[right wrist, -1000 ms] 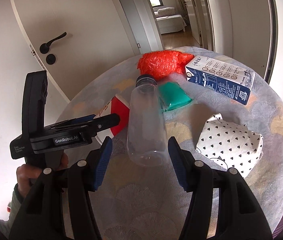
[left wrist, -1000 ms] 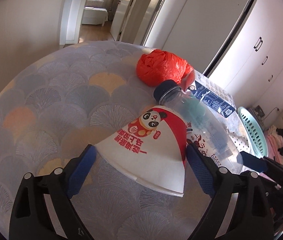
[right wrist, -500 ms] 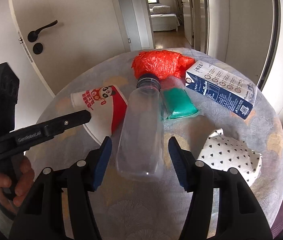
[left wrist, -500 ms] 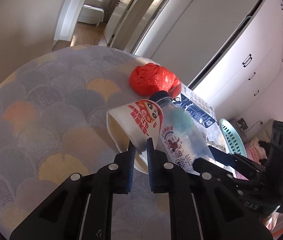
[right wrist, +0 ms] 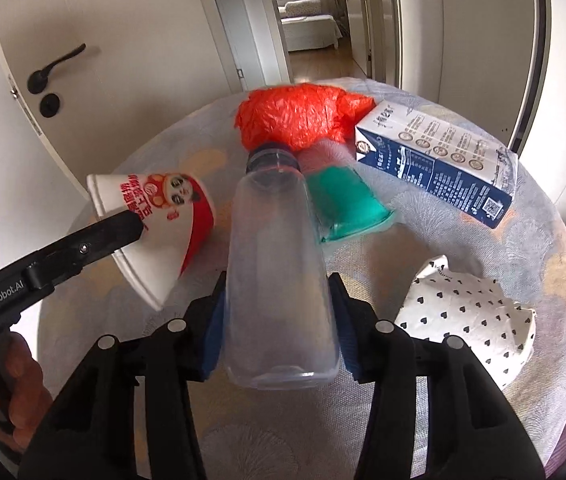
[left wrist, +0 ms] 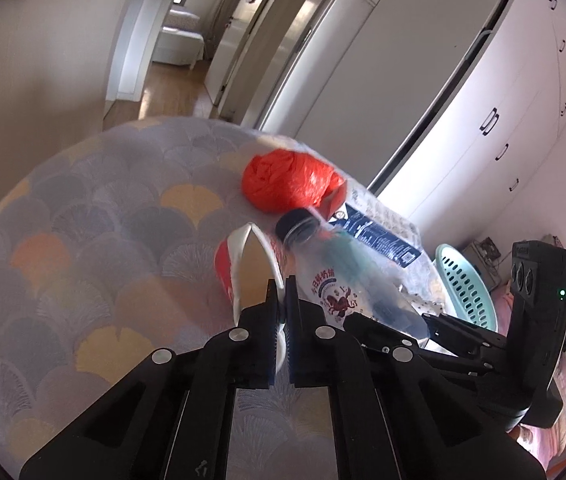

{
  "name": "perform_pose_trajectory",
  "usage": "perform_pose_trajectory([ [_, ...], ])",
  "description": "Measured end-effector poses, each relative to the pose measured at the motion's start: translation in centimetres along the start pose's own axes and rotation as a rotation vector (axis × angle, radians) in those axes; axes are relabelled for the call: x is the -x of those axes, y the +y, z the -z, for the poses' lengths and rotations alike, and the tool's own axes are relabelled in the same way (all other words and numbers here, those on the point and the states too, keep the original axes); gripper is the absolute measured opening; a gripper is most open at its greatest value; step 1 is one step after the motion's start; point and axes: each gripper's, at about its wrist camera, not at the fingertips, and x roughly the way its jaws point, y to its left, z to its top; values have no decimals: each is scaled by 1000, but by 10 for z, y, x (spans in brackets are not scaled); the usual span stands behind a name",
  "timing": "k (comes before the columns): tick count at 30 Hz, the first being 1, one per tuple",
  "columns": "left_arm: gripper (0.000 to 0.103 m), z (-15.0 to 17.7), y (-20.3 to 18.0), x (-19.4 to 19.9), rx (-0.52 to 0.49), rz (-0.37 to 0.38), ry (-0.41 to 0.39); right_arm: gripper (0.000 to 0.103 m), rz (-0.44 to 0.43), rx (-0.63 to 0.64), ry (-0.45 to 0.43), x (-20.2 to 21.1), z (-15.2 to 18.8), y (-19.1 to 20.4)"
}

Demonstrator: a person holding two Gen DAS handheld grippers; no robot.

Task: Collect trash
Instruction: 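Carry the paper cup and clear bottle over the green basket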

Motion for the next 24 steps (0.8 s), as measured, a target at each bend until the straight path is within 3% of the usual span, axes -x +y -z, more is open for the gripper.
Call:
perform_pose_trajectory([
  [7,2,-13,-20,27,-46,27,-68,43,-22,-3,-92,43,-6,-5],
  [14,2,-24,-69,41,-140,84,-115,43,-5,-55,-214,100,-12,-35],
  [24,2,-43,-185,4,-292,224,-107,43,204,-204,-374,176,-3,-121],
])
